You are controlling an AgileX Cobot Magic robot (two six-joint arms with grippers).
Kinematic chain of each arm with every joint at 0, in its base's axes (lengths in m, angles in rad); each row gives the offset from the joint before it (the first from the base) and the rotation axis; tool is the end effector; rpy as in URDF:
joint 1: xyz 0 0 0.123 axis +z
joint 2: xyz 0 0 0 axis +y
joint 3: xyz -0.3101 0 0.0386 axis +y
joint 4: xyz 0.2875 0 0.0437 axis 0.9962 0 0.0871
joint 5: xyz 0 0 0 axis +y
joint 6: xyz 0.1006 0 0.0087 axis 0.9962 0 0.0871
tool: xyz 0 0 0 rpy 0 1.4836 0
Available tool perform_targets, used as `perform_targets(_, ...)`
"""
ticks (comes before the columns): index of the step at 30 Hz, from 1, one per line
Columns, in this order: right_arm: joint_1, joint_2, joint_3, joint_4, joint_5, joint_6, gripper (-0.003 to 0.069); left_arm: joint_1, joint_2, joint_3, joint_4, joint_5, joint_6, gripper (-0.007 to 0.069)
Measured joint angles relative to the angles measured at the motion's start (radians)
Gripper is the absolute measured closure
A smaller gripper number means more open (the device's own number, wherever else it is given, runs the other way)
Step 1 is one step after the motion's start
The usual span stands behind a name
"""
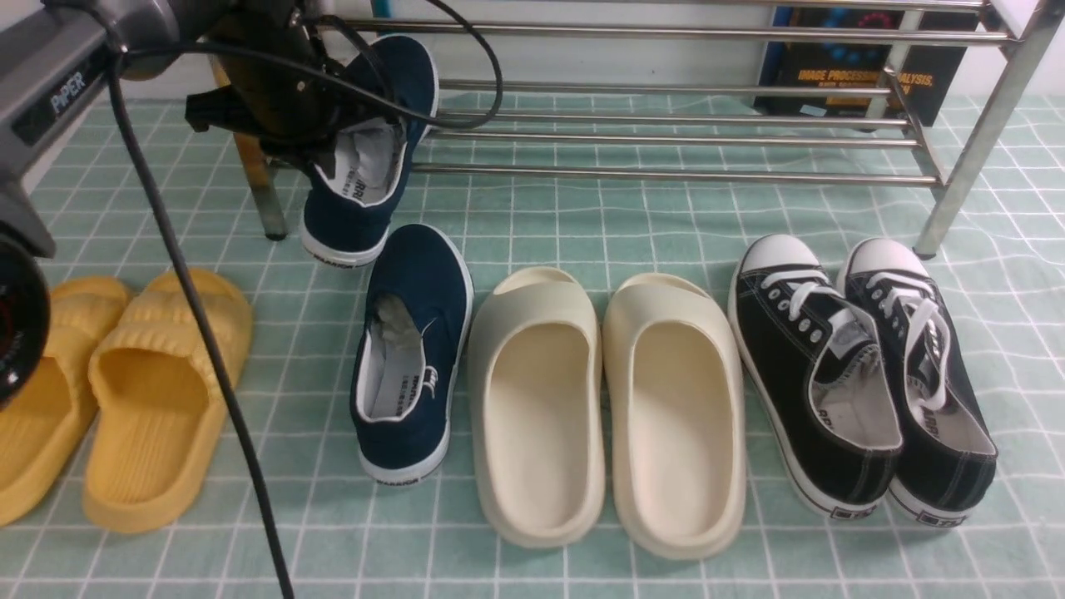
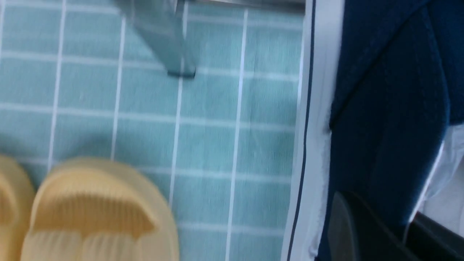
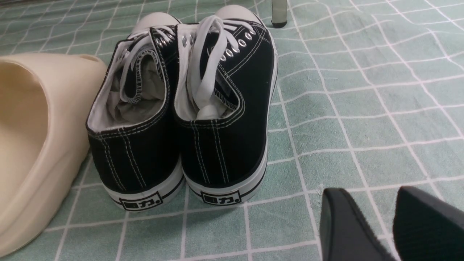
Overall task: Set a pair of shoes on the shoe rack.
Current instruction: Use the left arm to put a shoe into the shoe rack
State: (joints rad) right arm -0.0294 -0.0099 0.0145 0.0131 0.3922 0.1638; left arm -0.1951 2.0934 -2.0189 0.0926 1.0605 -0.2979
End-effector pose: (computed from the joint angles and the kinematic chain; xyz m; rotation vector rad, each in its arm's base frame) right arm 0.0734 -0.0017 0.1701 0.1894 1.8722 0.1052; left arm 0.5201 -0.0945 0.3075 -0.1034 2.6101 -0.0528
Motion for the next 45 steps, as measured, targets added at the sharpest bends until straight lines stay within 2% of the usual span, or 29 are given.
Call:
perform_targets(8,0.000,0.000,0.000,0.000,0.000,0.000,0.0412,0.000,0.063,-0.035,0.079,-0.095,-0.082,0.0607)
perform_targets(20,0.000,0.000,0.000,0.000,0.000,0.000,0.0412,0.000,0.062,-0.036,0.095,-0.169,-0.115,0.0601)
perform_targets(25,0.000,0.000,0.000,0.000,0.000,0.000,0.0412,0.000,0.062,-0.036,0.099,-0.196,-0.118,0.0546)
perform_targets(28,0.000,0.000,0.000,0.000,0.000,0.000,0.0412,0.000,0.061,-0.038,0.105,-0.220,-0.121,0.0462)
perform_targets(33,0.000,0.000,0.000,0.000,0.000,0.000,0.0412,0.000,0.060,-0.045,0.123,-0.231,-0.121,0.0373)
perform_targets(41,0.000,0.000,0.000,0.000,0.000,0.000,0.0412,0.000,0.045,-0.045,0.133,-0.186,-0.121,0.0356)
perform_targets(45,0.000,0.000,0.000,0.000,0.000,0.000,0.0412,0.000,0.000,-0.045,0.147,-0.125,-0.121,0.0397)
